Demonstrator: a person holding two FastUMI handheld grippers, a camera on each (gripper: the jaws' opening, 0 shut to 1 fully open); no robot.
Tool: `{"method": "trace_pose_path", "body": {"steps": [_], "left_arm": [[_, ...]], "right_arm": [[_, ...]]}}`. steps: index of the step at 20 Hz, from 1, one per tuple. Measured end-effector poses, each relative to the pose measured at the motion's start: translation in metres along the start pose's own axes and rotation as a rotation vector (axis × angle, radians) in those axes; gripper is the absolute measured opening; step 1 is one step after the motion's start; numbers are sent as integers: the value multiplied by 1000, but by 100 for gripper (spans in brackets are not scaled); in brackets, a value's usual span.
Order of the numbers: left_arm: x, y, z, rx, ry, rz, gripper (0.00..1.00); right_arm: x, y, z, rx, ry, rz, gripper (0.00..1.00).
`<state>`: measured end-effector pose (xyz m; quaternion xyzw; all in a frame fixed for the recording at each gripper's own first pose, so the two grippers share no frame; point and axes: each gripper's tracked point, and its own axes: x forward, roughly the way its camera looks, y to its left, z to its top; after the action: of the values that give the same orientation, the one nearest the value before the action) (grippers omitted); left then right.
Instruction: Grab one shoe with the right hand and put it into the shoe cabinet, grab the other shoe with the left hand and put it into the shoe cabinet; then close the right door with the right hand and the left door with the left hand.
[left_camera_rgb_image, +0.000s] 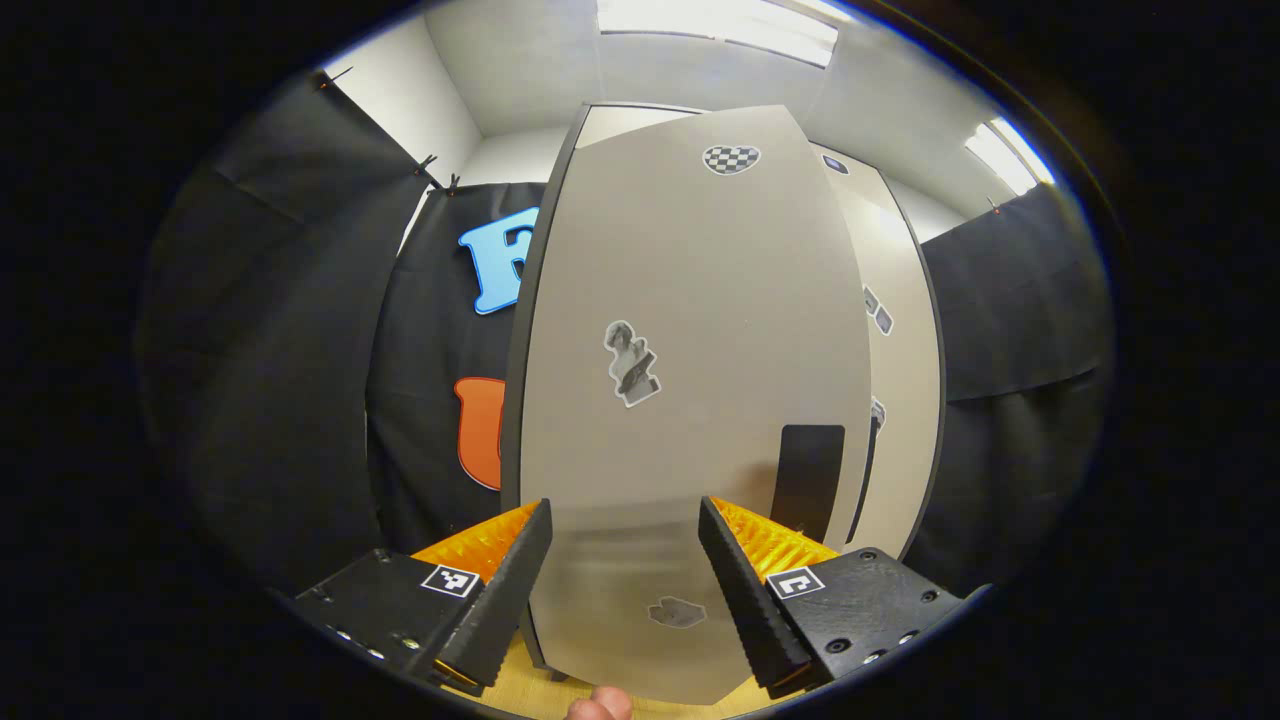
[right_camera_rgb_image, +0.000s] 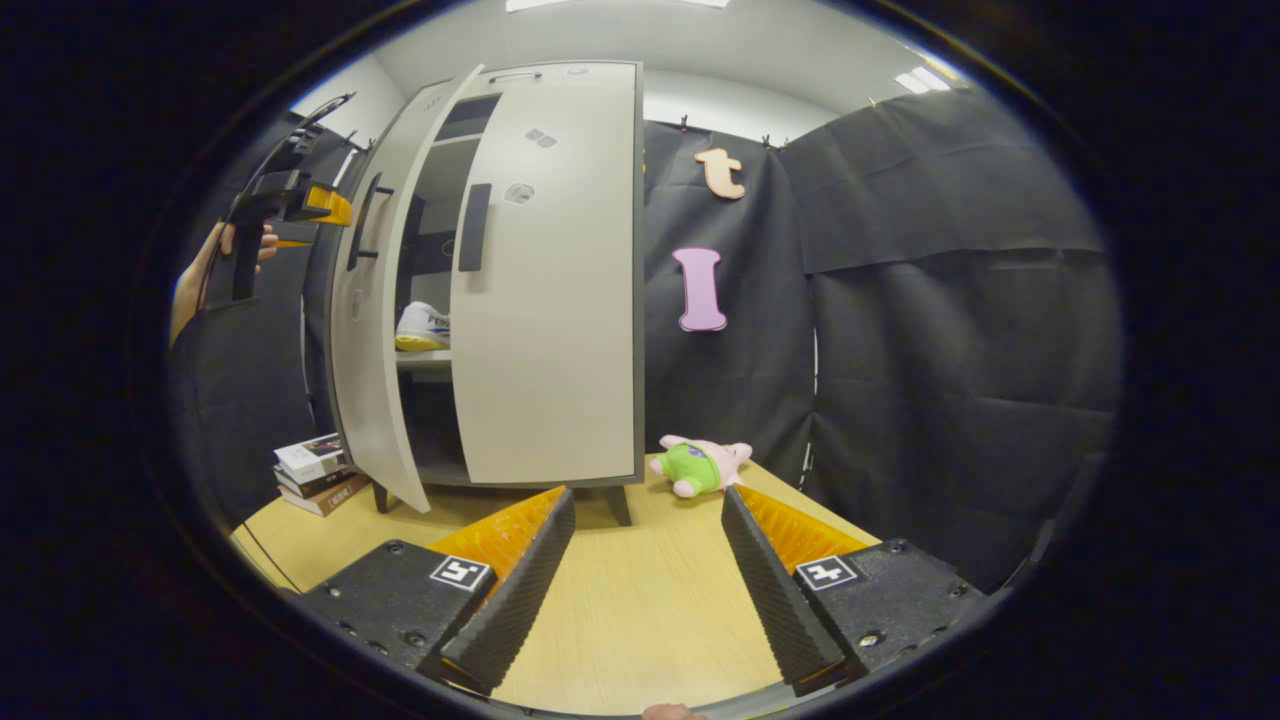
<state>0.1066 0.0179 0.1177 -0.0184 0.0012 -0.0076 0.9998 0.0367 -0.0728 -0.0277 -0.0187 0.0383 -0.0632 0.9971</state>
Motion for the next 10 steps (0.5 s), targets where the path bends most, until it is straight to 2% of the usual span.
{"method": "trace_pose_path", "body": {"steps": [3, 10], "left_arm": [[-8, 1, -2, 13, 0, 2, 90], [-46, -17, -16, -25, 1, -30, 90]], "right_arm": [[-1, 1, 3, -11, -12, 4, 96], [-3, 6, 4, -32, -16, 19, 96]]}}
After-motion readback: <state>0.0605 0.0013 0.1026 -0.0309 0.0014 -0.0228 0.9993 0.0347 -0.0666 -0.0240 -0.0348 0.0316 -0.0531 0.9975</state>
